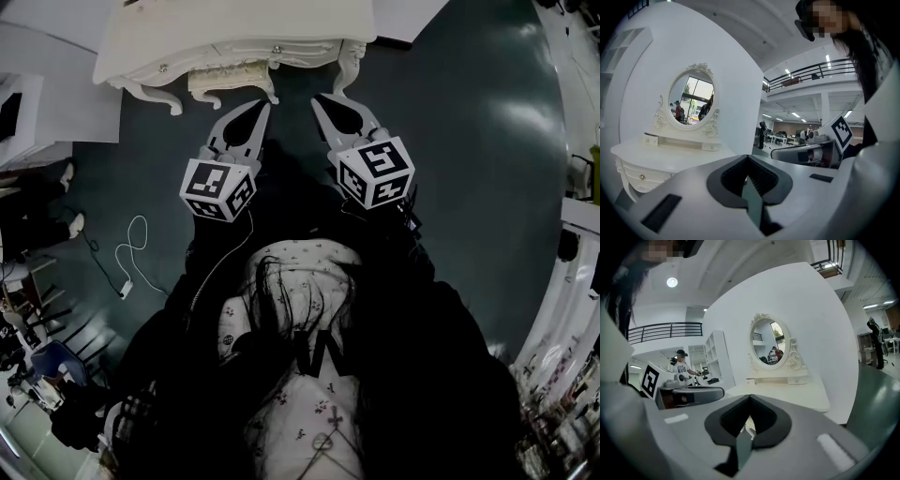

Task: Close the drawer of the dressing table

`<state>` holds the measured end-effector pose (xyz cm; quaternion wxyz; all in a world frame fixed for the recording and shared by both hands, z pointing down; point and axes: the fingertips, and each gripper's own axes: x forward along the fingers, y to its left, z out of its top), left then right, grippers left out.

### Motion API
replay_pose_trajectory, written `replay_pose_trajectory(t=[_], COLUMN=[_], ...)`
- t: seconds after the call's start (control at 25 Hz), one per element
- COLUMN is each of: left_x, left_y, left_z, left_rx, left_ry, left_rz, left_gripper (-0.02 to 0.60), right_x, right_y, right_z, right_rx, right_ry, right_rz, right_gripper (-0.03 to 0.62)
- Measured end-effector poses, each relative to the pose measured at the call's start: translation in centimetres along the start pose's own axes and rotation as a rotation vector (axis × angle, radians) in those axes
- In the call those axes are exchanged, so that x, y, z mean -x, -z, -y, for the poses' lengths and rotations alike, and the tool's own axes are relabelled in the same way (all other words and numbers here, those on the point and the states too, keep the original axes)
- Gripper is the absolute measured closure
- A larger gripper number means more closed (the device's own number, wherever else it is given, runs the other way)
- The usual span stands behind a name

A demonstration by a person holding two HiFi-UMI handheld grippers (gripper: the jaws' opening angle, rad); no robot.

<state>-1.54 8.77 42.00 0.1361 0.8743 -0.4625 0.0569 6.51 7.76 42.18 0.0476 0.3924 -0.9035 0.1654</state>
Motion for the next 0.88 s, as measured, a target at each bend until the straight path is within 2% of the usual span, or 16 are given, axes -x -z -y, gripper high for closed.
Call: replay_pose_trajectory(t=[0.44,0.88], left_x=[-0.3,0.6], left_y=[-1.1,-1.1], left_z=[0.8,-0.3], left_rx=[-0.026,-0.025], left_ry=[0.026,0.000], left_rz=[0.002,0.015], left_gripper=[0.581,0.581], right_x=[0.2,-1.1], right_y=[-0.7,-0.3], right_z=[0.2,-0.8], right_rx=[0.015,0.053], right_ry=[0.012,-0.004], right_rz=[-0.001,-0.021], right_gripper=[0.585,0.585])
